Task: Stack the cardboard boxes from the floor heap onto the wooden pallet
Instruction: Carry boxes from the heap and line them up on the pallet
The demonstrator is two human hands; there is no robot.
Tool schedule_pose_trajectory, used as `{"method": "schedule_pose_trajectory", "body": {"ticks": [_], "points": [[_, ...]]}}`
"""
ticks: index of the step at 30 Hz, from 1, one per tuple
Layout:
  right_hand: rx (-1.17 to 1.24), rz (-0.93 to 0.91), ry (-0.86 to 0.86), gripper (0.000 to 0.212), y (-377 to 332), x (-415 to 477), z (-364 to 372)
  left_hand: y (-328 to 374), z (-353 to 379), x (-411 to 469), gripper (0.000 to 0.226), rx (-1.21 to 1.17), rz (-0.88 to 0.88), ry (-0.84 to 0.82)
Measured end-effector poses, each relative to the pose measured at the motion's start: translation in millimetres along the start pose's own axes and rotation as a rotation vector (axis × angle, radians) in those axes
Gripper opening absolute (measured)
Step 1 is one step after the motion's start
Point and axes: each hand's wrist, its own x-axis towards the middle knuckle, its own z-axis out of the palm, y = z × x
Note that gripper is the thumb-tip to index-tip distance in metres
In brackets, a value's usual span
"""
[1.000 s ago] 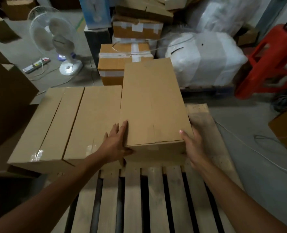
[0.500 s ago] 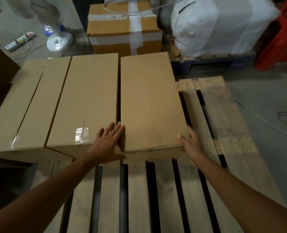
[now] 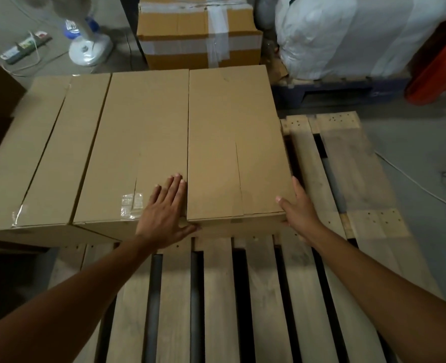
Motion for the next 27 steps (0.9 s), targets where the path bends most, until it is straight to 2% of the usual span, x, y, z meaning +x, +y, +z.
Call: {"method": "schedule_pose_trajectory", "body": {"ticks": [7,18,20,24,27], "points": [[-0.003,0.016,0.043,0.075,-2,6,8,-2,8,-1,0.107,0.017,0.022,0.065],[0.07,0.062,0.071,0.075,-7,9,10,-3,17,1,0.1,0.016,0.008,0.095],[-0.061,0.027,0.083,0.074,-11,8,12,-4,17,0,0.1,0.019,0.008,0.097],[-0.595,-0.08,0.09,0.067,-19,1,27,-6,18,2,0.104,0.021,0.011,0.088],[-0.67,-0.091,0.051,0.068,-18,-3,30,-7,17,4,0.114,0.026,0.001,0.07]]}}
